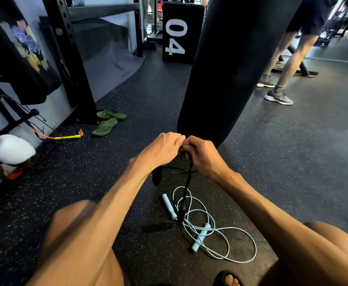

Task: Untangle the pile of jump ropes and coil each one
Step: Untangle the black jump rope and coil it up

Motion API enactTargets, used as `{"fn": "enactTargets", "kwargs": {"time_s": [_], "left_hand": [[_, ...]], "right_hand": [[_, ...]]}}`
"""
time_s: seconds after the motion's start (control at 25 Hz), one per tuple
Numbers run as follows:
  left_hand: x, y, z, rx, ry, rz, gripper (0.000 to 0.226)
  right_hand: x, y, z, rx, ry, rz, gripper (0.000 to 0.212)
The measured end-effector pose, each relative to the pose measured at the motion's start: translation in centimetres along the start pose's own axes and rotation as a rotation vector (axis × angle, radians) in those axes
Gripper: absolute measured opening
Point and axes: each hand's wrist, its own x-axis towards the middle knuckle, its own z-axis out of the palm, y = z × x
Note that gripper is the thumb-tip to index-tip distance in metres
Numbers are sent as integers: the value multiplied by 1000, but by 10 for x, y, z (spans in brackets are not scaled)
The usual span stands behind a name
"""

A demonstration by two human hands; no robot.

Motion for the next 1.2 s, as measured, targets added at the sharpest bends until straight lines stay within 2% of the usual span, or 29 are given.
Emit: {"fn": "enactTargets", "kwargs": {"time_s": [0.2,0.28,0.4,0.52,0.64,0.68,0.72,0.84,0.88,0.96,1.04,1.12,1.2], "left_hand": [[4,-5,4,65,-126,-122,48],[4,-13,7,-163,-138,-208,48],[0,-25,3,-700,-120,-298,43],[-2,-30,-2,-902,-105,-307,41],[0,-31,-2,-1039,-103,-317,36],[-1,-31,-2,-1064,-96,-316,34],[-1,-31,-1,-1073,-86,-319,32],[-4,-31,-3,-1019,-86,-327,34],[-5,-30,-4,-987,-102,-325,33],[-8,-29,-4,-929,-133,-319,34],[-9,-31,-4,-896,-134,-314,36],[-8,-34,-5,-894,-107,-319,37],[-7,-35,-4,-923,-82,-321,38]], "right_hand": [[-7,6,14,50,-12,55,10],[-9,12,12,71,49,103,6],[-14,34,4,-64,124,172,27],[-23,48,10,-191,-29,288,41],[-30,44,25,-87,92,380,26],[-32,39,29,-37,95,401,21],[-32,33,33,50,53,428,26],[-28,20,42,316,-65,492,51],[-27,18,43,345,-86,466,50],[-25,16,43,376,-144,424,33],[-25,11,43,529,-230,468,15],[-28,7,45,670,-279,552,15],[-29,8,50,684,-315,627,24]]}}
